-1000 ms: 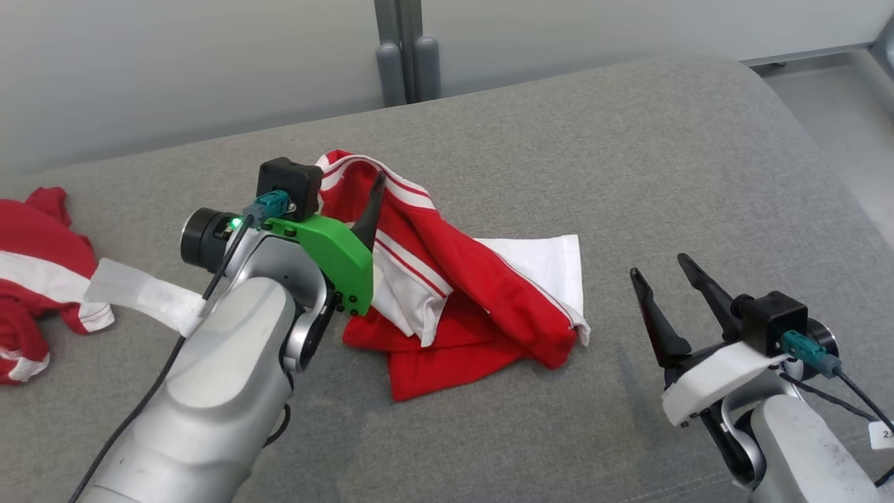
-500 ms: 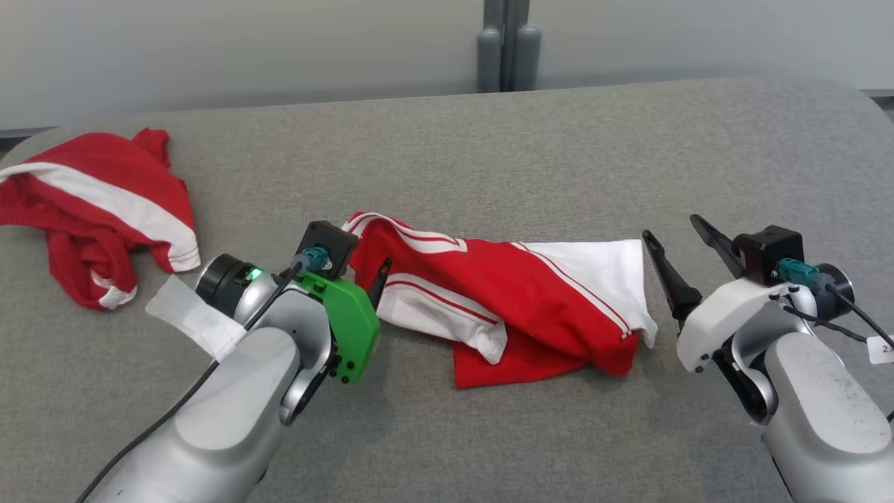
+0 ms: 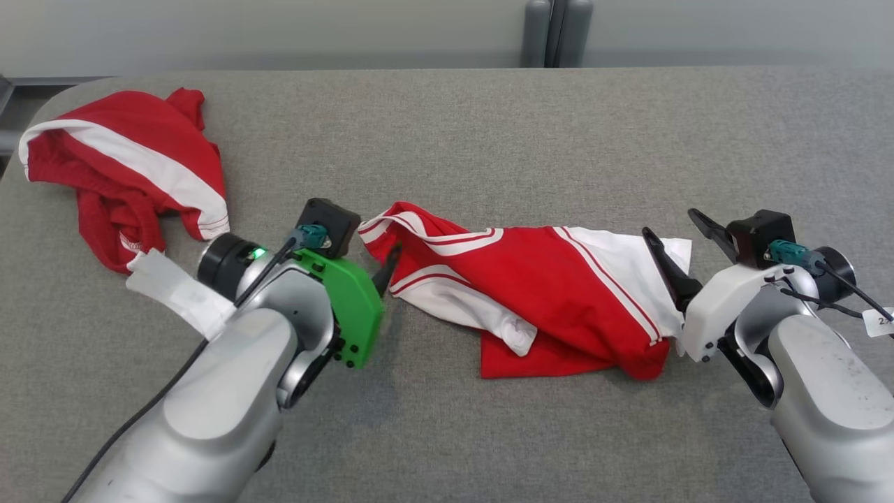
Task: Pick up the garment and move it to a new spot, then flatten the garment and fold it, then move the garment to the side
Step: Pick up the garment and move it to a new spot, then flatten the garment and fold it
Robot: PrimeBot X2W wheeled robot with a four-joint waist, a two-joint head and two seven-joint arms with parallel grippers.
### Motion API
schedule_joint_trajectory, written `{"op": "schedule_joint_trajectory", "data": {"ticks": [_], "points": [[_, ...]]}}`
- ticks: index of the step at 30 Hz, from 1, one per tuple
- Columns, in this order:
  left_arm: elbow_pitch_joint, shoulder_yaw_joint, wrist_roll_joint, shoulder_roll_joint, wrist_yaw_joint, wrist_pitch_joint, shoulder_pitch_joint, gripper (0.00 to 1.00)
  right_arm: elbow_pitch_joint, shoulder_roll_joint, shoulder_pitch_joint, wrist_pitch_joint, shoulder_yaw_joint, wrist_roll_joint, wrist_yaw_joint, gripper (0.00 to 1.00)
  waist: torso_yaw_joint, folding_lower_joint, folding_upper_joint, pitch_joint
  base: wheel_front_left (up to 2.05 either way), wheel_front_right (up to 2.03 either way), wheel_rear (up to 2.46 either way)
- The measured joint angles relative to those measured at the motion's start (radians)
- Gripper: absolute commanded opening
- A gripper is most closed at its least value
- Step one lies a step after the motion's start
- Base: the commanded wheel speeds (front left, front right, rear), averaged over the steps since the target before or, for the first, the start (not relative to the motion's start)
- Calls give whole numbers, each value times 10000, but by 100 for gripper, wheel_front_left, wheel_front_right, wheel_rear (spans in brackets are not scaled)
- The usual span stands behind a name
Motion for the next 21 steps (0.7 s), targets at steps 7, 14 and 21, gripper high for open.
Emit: {"op": "schedule_joint_trajectory", "data": {"ticks": [7,14,21], "points": [[-1108,-107,-188,-485,-31,-54,193,100,662,-570,-74,307,67,171,0,100,263,0,0,161,0,0,0],[-2044,-336,-265,-654,132,-36,812,100,1555,-894,-109,851,268,307,0,100,645,0,0,385,0,0,0],[-2732,-339,-456,-685,422,-27,1567,100,2052,-809,-135,941,8,1018,2,100,1117,0,0,711,0,0,0]]}}
